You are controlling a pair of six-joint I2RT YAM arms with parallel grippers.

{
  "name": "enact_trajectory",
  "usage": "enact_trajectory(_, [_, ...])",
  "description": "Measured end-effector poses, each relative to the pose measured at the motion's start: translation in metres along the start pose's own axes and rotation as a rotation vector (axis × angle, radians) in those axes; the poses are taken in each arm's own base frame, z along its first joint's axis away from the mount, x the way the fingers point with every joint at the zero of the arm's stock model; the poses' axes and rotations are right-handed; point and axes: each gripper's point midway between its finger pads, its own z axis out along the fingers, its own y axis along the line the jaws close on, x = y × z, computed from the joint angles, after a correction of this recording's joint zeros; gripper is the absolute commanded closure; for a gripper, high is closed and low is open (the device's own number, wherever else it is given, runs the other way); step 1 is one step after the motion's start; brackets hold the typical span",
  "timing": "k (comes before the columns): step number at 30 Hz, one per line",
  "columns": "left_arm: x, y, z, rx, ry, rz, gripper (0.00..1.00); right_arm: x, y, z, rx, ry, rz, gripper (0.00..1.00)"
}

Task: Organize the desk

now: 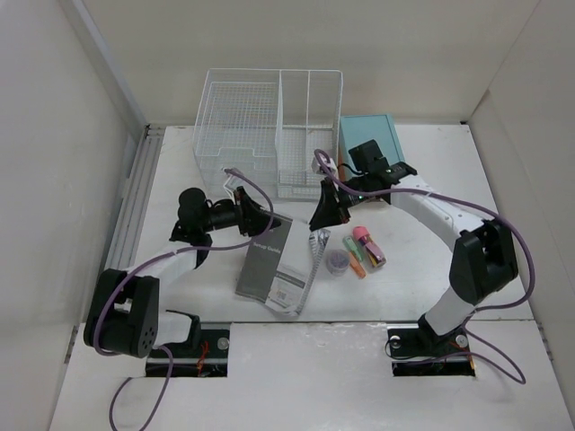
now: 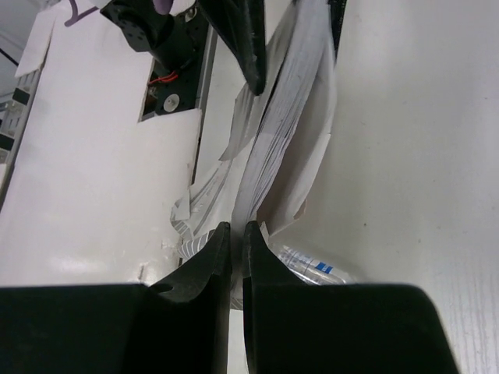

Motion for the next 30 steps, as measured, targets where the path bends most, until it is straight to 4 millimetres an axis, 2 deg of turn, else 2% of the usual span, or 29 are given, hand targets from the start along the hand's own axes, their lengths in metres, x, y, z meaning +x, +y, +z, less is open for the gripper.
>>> enact_trajectory(4, [-0.006, -0.018, 0.011, 0.076, 0.042, 0.016, 0.68, 0.003, 0.001, 0.000, -0.030, 0.022, -0.015, 1.00])
enact_trajectory(9, [-0.006, -0.030, 0.027, 0.113, 0.137, 0.005, 0.83, 0.007, 0.004, -0.002, -0.042, 0.039, -0.018, 1.00])
enact_trajectory(15, [0.005, -0.022, 0.044, 0.075, 0.245, -0.020, 0.86, 0.016, 0.002, -0.010, -0.015, 0.064, 0.026, 1.00])
enact_trajectory(20, [0.014, -0.020, 0.048, 0.034, 0.315, -0.033, 0.70, 0.020, 0.001, -0.014, -0.003, 0.077, 0.044, 1.00])
enact_trajectory(21, [0.016, -0.020, 0.047, 0.025, 0.325, -0.035, 0.65, 0.020, 0.001, -0.014, -0.003, 0.077, 0.042, 1.00])
enact_trajectory(22, [0.018, -0.020, 0.046, 0.017, 0.336, -0.040, 0.56, 0.020, 0.001, -0.014, -0.004, 0.076, 0.040, 1.00])
enact_trajectory(24, [0.023, -0.021, 0.043, 0.007, 0.356, -0.051, 0.50, 0.019, 0.001, -0.014, -0.004, 0.075, 0.029, 1.00])
enact_trajectory(28, [0.032, -0.025, 0.038, -0.006, 0.392, -0.075, 0.48, 0.017, 0.001, -0.014, -0.005, 0.074, 0.011, 1.00])
enact_trajectory(29, [0.033, -0.026, 0.037, -0.008, 0.402, -0.078, 0.51, 0.016, 0.001, -0.014, -0.005, 0.074, 0.005, 1.00])
enact_trajectory(30, [0.033, -0.026, 0.036, -0.011, 0.408, -0.081, 0.58, 0.016, 0.001, -0.015, -0.005, 0.074, 0.000, 1.00])
